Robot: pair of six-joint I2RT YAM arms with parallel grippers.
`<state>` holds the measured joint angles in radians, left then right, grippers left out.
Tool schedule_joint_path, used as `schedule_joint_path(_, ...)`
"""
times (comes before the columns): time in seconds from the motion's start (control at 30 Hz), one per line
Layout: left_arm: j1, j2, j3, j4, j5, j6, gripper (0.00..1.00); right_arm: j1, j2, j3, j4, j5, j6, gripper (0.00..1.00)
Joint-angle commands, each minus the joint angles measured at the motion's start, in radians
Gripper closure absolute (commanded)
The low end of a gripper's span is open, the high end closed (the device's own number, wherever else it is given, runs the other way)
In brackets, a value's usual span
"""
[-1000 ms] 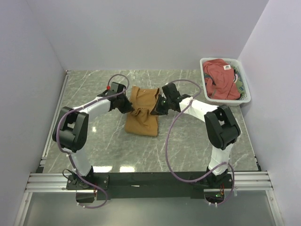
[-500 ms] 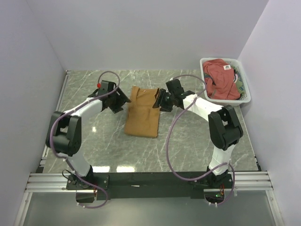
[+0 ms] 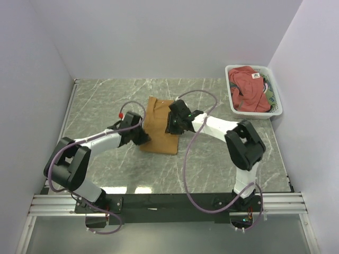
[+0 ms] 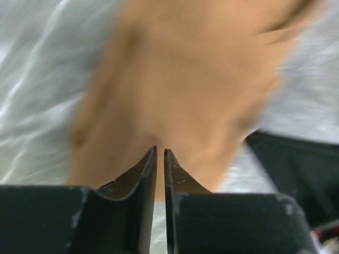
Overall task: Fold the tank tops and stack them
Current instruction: Fold the tank top
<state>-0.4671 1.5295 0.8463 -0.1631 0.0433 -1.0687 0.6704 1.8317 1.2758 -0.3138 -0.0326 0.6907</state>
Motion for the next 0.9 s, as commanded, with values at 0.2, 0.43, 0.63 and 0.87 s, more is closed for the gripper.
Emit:
schedule_joint_path(0.2, -0.120, 0.005, -0.220, 0.073, -0.118, -0.192, 0.90, 0.015, 0.147, 0.030, -0.048, 0.125, -0.029, 0.55)
schedule_joint_path(0.43, -0.249, -0.094, -0.345, 0.030, -0.161, -0.301, 0.89, 0.058, -0.017, -0.217, -0.014, 0.175, -0.026, 0.51)
schedule_joint_path(0.63, -0.311, -0.270, -0.428, -0.038, -0.157, -0.321, 0.86, 0.107, -0.202, -0.355, -0.002, 0.174, -0.014, 0.46)
schedule_joint_path(0.87, -0.301, -0.416, -0.202, -0.152, -0.224, -0.151, 0.64, 0.025, -0.350, -0.251, -0.062, 0.212, -0.045, 0.39)
